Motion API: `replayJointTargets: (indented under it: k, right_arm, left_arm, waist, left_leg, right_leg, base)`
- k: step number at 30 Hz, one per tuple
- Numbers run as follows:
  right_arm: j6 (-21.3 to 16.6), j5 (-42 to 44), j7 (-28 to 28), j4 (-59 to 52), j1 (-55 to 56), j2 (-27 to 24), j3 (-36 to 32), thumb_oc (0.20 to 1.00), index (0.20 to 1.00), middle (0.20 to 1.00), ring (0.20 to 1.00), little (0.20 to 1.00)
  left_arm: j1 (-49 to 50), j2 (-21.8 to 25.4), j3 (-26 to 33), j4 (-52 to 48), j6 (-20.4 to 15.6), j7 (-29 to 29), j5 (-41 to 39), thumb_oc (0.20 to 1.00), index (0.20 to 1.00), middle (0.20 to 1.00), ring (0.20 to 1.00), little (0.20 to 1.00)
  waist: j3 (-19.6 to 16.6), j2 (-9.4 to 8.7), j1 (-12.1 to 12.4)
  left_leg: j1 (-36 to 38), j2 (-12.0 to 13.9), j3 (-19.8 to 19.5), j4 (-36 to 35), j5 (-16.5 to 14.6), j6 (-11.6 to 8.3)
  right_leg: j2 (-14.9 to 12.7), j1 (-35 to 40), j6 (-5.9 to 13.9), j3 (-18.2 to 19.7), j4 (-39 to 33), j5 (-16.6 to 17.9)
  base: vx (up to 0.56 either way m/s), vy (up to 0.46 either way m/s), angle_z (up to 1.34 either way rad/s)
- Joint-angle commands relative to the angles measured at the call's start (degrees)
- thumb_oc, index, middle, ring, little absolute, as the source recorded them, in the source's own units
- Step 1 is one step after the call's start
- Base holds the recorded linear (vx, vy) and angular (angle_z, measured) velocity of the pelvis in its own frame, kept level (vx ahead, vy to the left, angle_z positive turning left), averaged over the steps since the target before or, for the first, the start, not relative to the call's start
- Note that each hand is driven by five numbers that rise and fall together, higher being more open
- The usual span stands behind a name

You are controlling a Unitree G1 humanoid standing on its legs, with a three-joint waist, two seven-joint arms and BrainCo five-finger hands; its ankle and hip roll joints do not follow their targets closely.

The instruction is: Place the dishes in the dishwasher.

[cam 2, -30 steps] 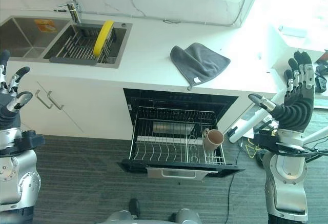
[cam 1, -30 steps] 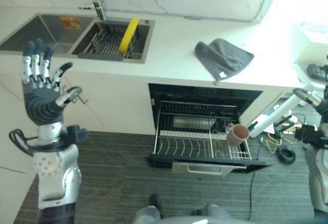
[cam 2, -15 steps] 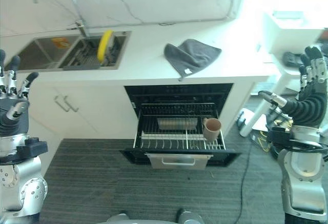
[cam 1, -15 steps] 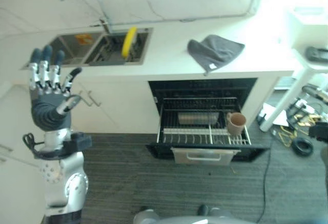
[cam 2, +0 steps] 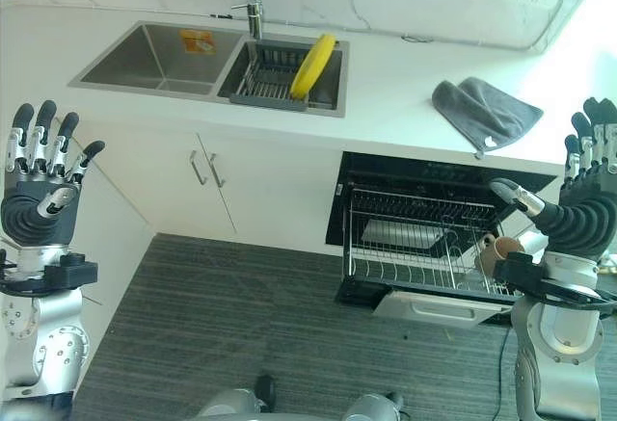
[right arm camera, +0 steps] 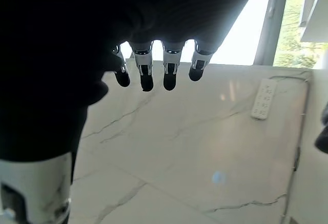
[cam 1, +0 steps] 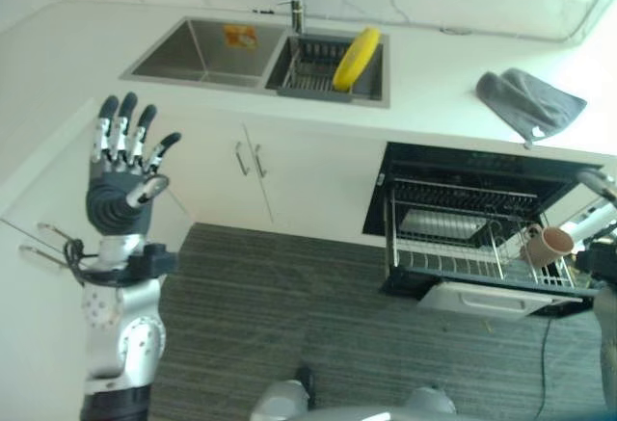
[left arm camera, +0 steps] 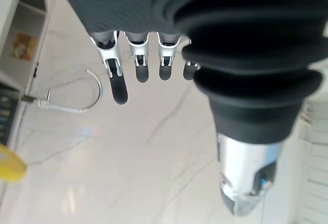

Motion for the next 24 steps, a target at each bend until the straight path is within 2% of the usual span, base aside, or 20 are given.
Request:
replayJointTargets:
  k: [1, 3, 5, 6, 8, 10, 14, 15, 16, 17, 18, 20, 21, 22, 24]
  right_arm:
    - [-1.8, -2.1, -1.2, 3.3, -4.7, -4.2, -0.3, 1.000, 1.000, 1.000, 1.000, 1.000]
    - [-1.6, -1.8, -1.5, 3.8, -4.9, -4.7, -0.2, 1.000, 1.000, 1.000, 1.000, 1.000]
    - [-2.4, -0.2, -1.7, 4.3, -3.6, -5.5, -1.0, 1.000, 1.000, 1.000, 1.000, 1.000]
    - [-3.0, 0.6, -1.7, 4.3, -3.1, -5.8, -1.2, 1.000, 1.000, 1.000, 1.000, 1.000]
    - [-4.4, 1.6, -2.3, 4.8, -3.4, -6.1, -0.5, 1.000, 1.000, 1.000, 1.000, 1.000]
    - [-4.1, 1.0, -2.9, 5.6, -4.0, -6.0, 0.5, 1.000, 1.000, 1.000, 1.000, 1.000]
    - [-4.3, 0.8, -3.3, 6.2, -4.0, -5.7, 1.1, 1.000, 1.000, 1.000, 1.000, 1.000]
    - [-4.4, 1.1, -3.2, 6.3, -3.7, -5.6, 0.7, 1.000, 1.000, 1.000, 1.000, 1.000]
    - [-4.2, 1.4, -2.9, 6.5, -3.3, -5.8, 0.0, 1.000, 1.000, 1.000, 1.000, 1.000]
    - [-4.2, 1.4, -2.9, 6.5, -3.3, -5.8, 0.0, 1.000, 1.000, 1.000, 1.000, 1.000]
    - [-4.3, 1.1, -3.1, 7.0, -2.9, -6.5, -1.4, 1.000, 1.000, 1.000, 1.000, 1.000]
    - [-4.0, 1.8, -2.9, 7.1, -3.4, -6.8, -2.5, 1.000, 1.000, 1.000, 1.000, 1.000]
    - [-3.2, 2.9, -2.5, 6.9, -4.4, -6.7, -2.7, 1.000, 1.000, 1.000, 1.000, 1.000]
    - [-3.0, 2.9, -2.4, 6.8, -4.5, -6.7, -2.7, 1.000, 1.000, 1.000, 1.000, 1.000]
    - [-2.5, 2.6, -2.2, 6.6, -4.6, -6.8, -2.5, 1.000, 1.000, 1.000, 1.000, 1.000]
  left_arm:
    - [-2.7, 2.8, -0.9, -5.4, -1.0, -0.2, 0.7, 1.000, 1.000, 1.000, 1.000, 1.000]
    - [-3.1, 2.6, -1.5, -5.3, -0.7, 0.1, 0.8, 1.000, 1.000, 1.000, 1.000, 1.000]
    - [-2.6, 0.9, -2.5, -5.9, 0.3, -0.4, 0.8, 1.000, 1.000, 1.000, 1.000, 1.000]
    - [-2.4, 0.6, -2.9, -6.0, 0.1, -0.6, 1.2, 1.000, 1.000, 1.000, 1.000, 1.000]
    - [-2.8, 0.8, -4.3, -5.5, -1.4, -0.7, 1.9, 1.000, 1.000, 1.000, 1.000, 1.000]
    - [-3.1, 1.0, -5.0, -4.7, -2.1, -0.7, 1.4, 1.000, 1.000, 1.000, 1.000, 1.000]
    - [-3.4, 0.0, -6.0, -4.8, -1.1, -0.4, -2.4, 1.000, 1.000, 1.000, 1.000, 1.000]
    - [-3.5, -0.3, -6.2, -4.7, -1.0, -0.3, -2.6, 1.000, 1.000, 1.000, 1.000, 1.000]
    - [-3.6, -0.7, -6.2, -4.8, -1.0, -0.6, -3.4, 1.000, 1.000, 1.000, 1.000, 1.000]
    - [-3.6, -0.7, -6.2, -4.8, -1.0, -0.6, -3.4, 1.000, 1.000, 1.000, 1.000, 1.000]
    - [-3.4, -1.5, -5.9, -5.4, -0.9, -1.4, -4.9, 1.000, 1.000, 1.000, 1.000, 1.000]
    - [-2.8, -2.3, -5.8, -6.6, -0.3, -1.5, -5.1, 1.000, 1.000, 1.000, 1.000, 1.000]
    - [-2.5, -2.8, -6.3, -7.0, 0.1, -1.2, -4.2, 1.000, 1.000, 1.000, 1.000, 1.000]
    - [-2.3, -2.8, -6.3, -7.0, 0.1, -1.2, -4.1, 1.000, 1.000, 1.000, 1.000, 1.000]
    - [-1.0, -2.6, -5.9, -7.2, -0.1, -1.0, -3.8, 1.000, 1.000, 1.000, 1.000, 1.000]
  waist:
    - [-1.7, 0.89, -0.7]
    - [-1.9, 0.55, -1.0]
    - [-2.2, -0.22, -2.0]
    - [-2.5, -0.29, -2.4]
    - [-2.9, 0.07, -3.1]
    - [-3.3, 0.42, -3.3]
    - [-3.9, 0.95, -4.0]
    - [-4.1, 1.02, -4.4]
    - [-3.5, 0.57, -4.8]
    - [-3.5, 0.57, -4.8]
    - [-1.3, -0.92, -4.8]
    - [0.1, -1.12, -5.0]
    - [0.5, -0.93, -5.4]
    - [0.4, -0.79, -5.4]
    - [0.0, 0.17, -5.1]
  left_leg:
    - [2.0, 4.1, -3.6, -4.5, -0.7, -6.56]
    - [1.8, 3.4, -4.4, -4.4, -0.7, -6.31]
    - [1.7, 1.3, -5.6, -4.5, -0.7, -6.05]
    - [1.9, 0.7, -5.8, -4.7, -0.8, -6.05]
    - [2.1, -0.3, -6.2, -4.7, -0.9, -5.60]
    - [2.6, -0.7, -6.2, -4.6, -1.1, -5.59]
    - [3.0, -1.0, -5.2, -3.5, -1.0, -5.86]
    - [3.3, -1.2, -4.5, -2.1, -2.1, -6.08]
    - [1.9, -1.6, -2.5, 3.6, -3.5, -6.68]
    - [1.9, -1.6, -2.5, 3.6, -3.5, -6.68]
    - [-6.3, -0.5, 0.5, 21.8, -2.6, -9.54]
    - [-12.0, 2.1, 0.1, 32.3, -0.9, -11.61]
    - [-12.3, 5.3, 0.6, 29.4, -0.3, -11.57]
    - [-11.8, 5.7, 0.7, 27.7, -0.1, -11.49]
    - [-9.7, 7.7, 0.1, 16.9, 1.1, -11.25]
  right_leg:
    - [9.4, 6.9, -1.18, 0.4, -6.0, -9.2]
    - [12.3, 7.0, -2.18, 1.0, -7.5, -11.2]
    - [18.2, 8.1, -5.06, 4.0, -14.2, -13.2]
    - [19.6, 8.6, -5.61, 4.9, -16.7, -12.8]
    - [20.6, 9.1, -5.96, 6.7, -18.6, -11.9]
    - [20.8, 9.9, -6.13, 7.3, -19.5, -11.9]
    - [21.1, 11.3, -6.80, 7.9, -21.2, -11.2]
    - [21.1, 12.0, -6.88, 8.0, -21.7, -11.6]
    - [20.3, 12.4, -7.32, 7.6, -21.8, -11.5]
    - [20.3, 12.4, -7.32, 7.6, -21.8, -11.5]
    - [18.0, 13.1, -9.03, 6.8, -22.0, -11.6]
    - [17.5, 13.2, -9.92, 6.1, -22.6, -10.7]
    - [17.5, 13.6, -9.29, 6.1, -23.7, -10.0]
    - [17.5, 13.8, -9.16, 6.2, -23.9, -10.0]
    - [18.1, 14.4, -8.45, 7.2, -24.7, -10.4]
  base:
    - [0.07, 0.165, -0.08]
    - [0.08, 0.083, -0.01]
    - [0.12, 0.026, 0.13]
    - [0.09, -0.011, 0.34]
    - [0.08, -0.038, 0.41]
    - [0.07, -0.046, 0.29]
    - [0.08, -0.093, 0.02]
    - [0.09, -0.155, 0.04]
    - [0.09, -0.116, 0.07]
    - [-0.05, -0.191, 0.06]
    - [-0.09, -0.156, 0.15]
    - [-0.03, -0.081, 0.33]
    - [0.10, 0.060, 0.30]
    - [0.18, 0.136, 0.17]
    - [0.22, 0.220, -0.20]
